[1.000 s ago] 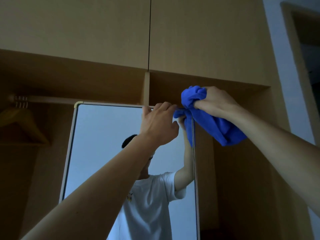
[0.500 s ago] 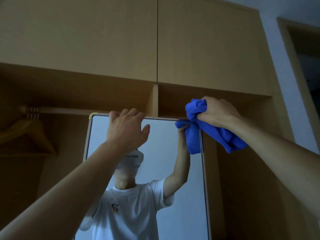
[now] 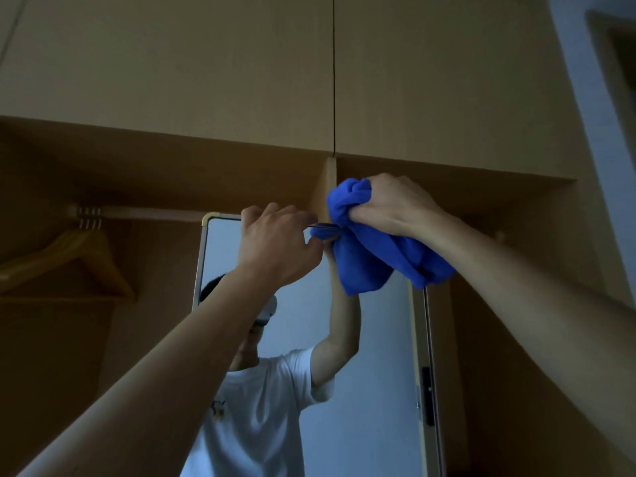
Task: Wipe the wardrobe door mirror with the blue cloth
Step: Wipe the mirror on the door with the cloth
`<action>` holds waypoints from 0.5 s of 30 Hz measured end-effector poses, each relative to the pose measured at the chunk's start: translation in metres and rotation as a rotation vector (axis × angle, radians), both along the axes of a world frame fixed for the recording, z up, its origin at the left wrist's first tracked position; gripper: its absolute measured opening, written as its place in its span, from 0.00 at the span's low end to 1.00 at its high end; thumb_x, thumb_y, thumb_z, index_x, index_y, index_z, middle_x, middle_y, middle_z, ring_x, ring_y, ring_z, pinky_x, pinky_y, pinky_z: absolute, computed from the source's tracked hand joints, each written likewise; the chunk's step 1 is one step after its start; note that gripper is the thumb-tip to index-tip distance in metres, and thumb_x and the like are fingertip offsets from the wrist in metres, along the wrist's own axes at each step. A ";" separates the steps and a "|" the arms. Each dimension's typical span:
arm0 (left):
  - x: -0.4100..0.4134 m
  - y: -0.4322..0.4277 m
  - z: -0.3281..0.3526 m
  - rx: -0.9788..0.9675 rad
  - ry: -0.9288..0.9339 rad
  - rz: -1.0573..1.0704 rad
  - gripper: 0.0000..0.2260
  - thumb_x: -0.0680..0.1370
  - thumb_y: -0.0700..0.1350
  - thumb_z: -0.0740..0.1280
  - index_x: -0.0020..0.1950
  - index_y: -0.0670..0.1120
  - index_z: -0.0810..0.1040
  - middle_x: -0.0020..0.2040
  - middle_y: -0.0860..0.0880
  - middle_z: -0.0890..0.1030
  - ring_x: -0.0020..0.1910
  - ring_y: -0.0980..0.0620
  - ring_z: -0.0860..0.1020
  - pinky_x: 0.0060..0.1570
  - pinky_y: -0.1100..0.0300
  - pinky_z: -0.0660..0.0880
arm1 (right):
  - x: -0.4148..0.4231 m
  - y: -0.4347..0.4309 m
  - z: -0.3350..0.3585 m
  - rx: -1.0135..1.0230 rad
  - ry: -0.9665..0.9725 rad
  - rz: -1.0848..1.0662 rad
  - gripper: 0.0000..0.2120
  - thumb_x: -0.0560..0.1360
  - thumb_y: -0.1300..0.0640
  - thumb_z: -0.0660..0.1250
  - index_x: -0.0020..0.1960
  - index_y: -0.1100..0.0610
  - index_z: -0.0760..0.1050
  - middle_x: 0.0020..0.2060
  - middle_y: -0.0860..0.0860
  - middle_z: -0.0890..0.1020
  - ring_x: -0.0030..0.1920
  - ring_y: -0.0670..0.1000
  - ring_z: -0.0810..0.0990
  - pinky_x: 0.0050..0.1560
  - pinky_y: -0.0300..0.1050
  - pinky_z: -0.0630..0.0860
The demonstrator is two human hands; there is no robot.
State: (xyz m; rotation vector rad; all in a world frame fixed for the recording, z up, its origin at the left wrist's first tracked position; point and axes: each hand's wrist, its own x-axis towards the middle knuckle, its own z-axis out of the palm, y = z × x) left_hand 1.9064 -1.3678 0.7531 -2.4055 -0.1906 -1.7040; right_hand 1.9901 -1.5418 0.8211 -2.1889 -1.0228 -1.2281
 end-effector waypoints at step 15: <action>-0.041 0.041 -0.007 -0.035 -0.066 0.233 0.17 0.81 0.56 0.59 0.67 0.53 0.77 0.58 0.47 0.78 0.63 0.43 0.73 0.66 0.41 0.63 | 0.019 -0.027 -0.005 0.068 0.076 -0.052 0.12 0.72 0.41 0.67 0.41 0.48 0.73 0.38 0.50 0.80 0.38 0.52 0.79 0.35 0.45 0.69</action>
